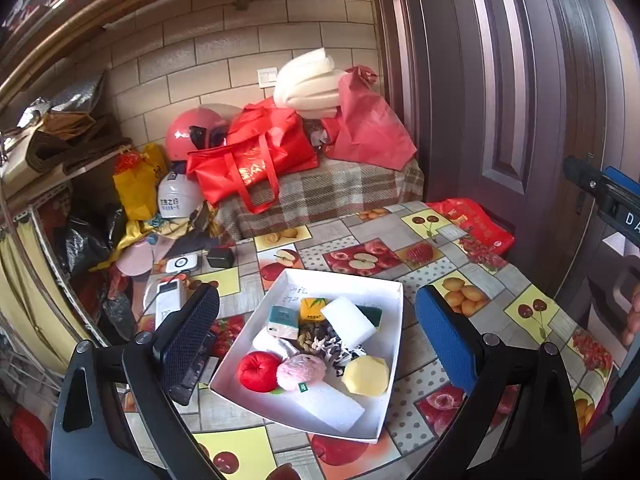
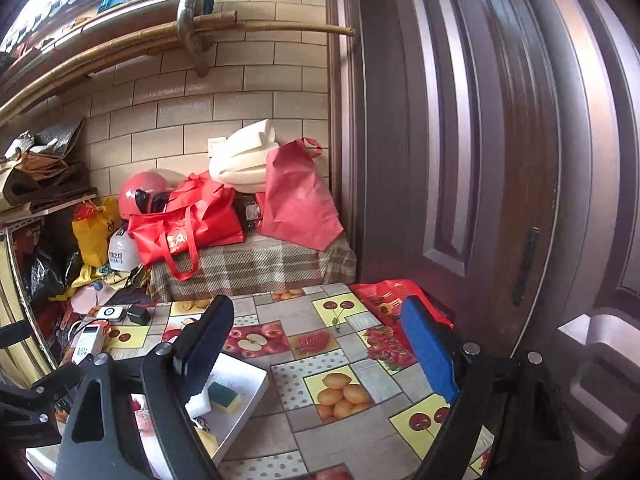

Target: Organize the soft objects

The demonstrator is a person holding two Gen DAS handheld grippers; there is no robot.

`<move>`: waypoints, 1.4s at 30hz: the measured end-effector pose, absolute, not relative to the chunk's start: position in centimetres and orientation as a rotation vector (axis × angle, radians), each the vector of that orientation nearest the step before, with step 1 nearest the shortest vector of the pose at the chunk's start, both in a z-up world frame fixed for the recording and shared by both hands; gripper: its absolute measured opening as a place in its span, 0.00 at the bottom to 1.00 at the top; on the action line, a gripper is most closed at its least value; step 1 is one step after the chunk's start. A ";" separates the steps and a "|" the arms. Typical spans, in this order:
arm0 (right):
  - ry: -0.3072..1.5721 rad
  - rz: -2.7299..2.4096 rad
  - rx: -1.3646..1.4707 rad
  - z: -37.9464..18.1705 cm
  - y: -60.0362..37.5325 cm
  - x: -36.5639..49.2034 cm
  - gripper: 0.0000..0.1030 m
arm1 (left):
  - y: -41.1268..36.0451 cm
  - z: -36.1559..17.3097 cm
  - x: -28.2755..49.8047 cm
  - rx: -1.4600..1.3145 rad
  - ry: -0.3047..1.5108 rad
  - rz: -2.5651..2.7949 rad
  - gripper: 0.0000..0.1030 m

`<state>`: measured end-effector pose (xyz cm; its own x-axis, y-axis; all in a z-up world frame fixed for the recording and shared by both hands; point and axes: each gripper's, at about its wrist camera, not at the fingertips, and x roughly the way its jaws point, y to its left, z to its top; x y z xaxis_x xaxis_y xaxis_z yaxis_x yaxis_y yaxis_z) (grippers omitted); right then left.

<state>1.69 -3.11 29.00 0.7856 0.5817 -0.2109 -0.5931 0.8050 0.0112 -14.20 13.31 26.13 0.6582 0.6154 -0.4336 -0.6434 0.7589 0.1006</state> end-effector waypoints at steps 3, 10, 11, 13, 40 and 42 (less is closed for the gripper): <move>0.170 0.647 -0.011 30.7 -5.3 1.3 0.83 | 13.0 27.8 -15.5 -0.047 0.446 0.817 0.96; 0.261 0.766 0.124 31.0 -8.7 1.5 0.83 | 13.8 29.3 -18.5 -0.165 0.480 0.869 0.96; 0.270 0.776 0.122 30.7 -8.8 1.3 0.83 | 13.7 28.8 -18.5 -0.170 0.500 0.889 0.96; 0.283 0.784 0.122 30.0 -9.1 0.6 0.83 | 13.4 27.9 -18.4 -0.182 0.539 0.924 0.96; 0.373 0.709 0.119 28.1 -12.7 -0.3 1.00 | 9.8 25.2 -16.5 -0.263 0.665 0.875 0.96; 0.375 0.718 0.117 28.0 -12.6 -0.3 1.00 | 9.9 25.1 -16.7 -0.277 0.672 0.873 0.96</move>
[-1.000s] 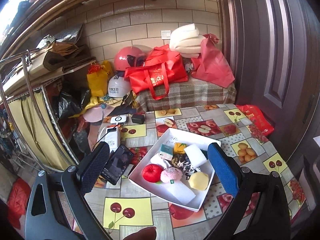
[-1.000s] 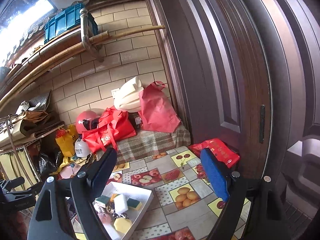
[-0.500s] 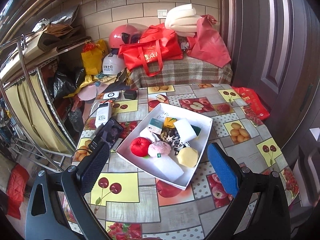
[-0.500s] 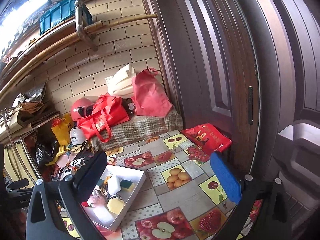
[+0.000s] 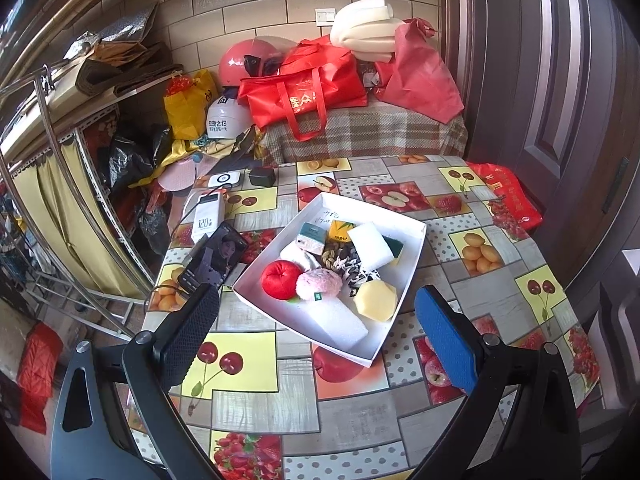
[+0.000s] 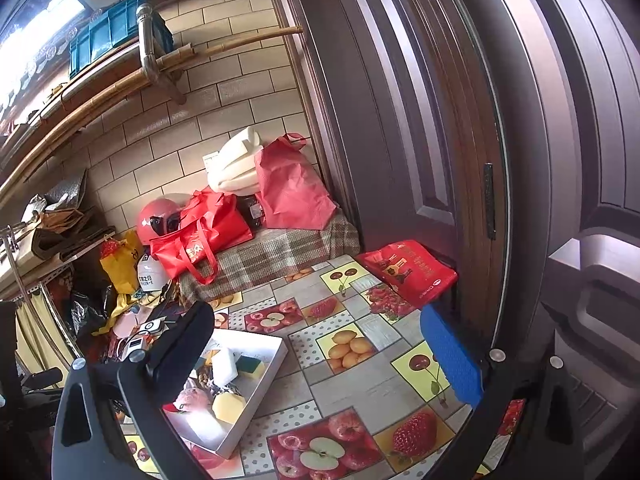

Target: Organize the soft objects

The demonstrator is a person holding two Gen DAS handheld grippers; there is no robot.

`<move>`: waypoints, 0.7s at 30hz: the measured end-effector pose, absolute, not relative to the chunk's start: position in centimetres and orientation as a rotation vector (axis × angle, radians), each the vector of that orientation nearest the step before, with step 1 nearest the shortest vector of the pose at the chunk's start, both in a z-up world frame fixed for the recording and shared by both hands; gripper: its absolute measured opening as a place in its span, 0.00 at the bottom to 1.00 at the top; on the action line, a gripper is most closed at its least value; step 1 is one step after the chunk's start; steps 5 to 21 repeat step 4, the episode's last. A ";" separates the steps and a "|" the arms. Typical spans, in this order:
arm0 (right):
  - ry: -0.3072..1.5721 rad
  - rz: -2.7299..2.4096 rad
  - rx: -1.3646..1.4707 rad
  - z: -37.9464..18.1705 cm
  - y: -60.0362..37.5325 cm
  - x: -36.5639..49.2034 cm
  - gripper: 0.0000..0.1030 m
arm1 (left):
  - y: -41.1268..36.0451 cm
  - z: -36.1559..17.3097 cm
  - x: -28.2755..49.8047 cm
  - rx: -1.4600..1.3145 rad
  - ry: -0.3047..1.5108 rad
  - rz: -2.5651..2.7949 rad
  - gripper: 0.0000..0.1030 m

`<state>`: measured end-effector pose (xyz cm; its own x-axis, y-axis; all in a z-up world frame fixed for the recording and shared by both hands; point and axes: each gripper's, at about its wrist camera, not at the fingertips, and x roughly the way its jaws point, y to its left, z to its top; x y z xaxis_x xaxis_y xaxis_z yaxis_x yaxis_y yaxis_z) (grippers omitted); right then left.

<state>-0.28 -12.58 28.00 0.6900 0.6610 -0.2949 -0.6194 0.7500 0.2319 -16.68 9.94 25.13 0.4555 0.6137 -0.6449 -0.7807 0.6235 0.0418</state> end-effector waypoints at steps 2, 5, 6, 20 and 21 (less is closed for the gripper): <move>0.376 0.721 0.119 28.0 -12.5 -0.3 1.00 | 10.1 25.1 -16.9 -0.285 0.672 0.873 0.96; 0.374 0.723 0.122 28.0 -12.6 -0.3 1.00 | 10.1 25.0 -16.9 -0.281 0.670 0.873 0.96; 0.374 0.723 0.122 28.0 -12.6 -0.3 1.00 | 10.1 25.0 -16.9 -0.281 0.670 0.873 0.96; 0.374 0.723 0.122 28.0 -12.6 -0.3 1.00 | 10.1 25.0 -16.9 -0.281 0.670 0.873 0.96; 0.374 0.723 0.122 28.0 -12.6 -0.3 1.00 | 10.1 25.0 -16.9 -0.281 0.670 0.873 0.96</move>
